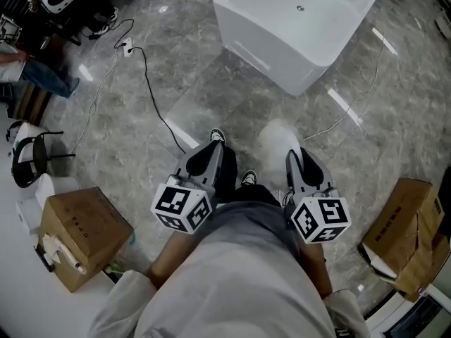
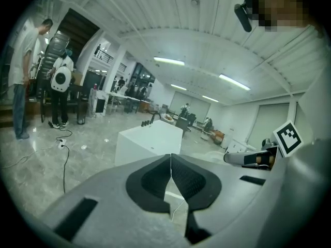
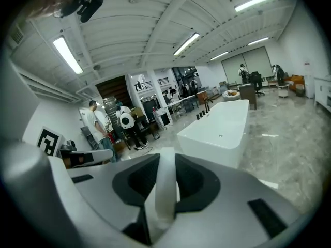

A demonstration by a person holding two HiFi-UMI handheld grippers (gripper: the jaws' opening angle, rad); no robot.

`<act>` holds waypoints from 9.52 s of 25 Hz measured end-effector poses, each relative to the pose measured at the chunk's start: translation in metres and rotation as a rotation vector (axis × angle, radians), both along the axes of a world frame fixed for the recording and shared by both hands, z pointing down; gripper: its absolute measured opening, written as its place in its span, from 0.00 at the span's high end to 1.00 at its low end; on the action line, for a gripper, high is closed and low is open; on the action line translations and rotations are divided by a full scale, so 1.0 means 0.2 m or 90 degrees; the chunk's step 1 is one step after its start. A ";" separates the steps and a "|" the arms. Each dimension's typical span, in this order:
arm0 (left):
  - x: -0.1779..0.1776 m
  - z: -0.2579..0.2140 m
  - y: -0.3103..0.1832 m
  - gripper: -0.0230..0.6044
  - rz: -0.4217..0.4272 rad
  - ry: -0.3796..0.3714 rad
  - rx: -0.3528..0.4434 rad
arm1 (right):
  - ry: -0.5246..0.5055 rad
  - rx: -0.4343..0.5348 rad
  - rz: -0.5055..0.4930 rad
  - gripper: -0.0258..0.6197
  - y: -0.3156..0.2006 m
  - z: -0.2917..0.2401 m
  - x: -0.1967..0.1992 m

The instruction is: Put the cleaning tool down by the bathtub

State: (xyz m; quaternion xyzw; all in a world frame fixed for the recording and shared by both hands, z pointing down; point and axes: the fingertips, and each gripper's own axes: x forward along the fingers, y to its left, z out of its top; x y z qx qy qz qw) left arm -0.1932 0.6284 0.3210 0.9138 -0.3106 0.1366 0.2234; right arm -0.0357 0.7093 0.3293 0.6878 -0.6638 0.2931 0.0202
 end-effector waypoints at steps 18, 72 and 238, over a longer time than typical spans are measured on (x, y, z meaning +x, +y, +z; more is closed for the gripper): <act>0.03 -0.07 -0.80 0.95 0.015 0.016 -0.016 | 0.021 -0.035 -0.003 0.83 -0.75 -0.05 0.04; 0.20 -0.14 -2.44 0.95 0.046 0.055 0.005 | 0.054 0.019 0.062 0.83 -2.50 -0.15 0.42; 0.75 0.46 -4.06 0.95 -0.041 -0.049 -0.217 | 0.034 -0.291 -0.017 0.83 -4.81 1.40 1.20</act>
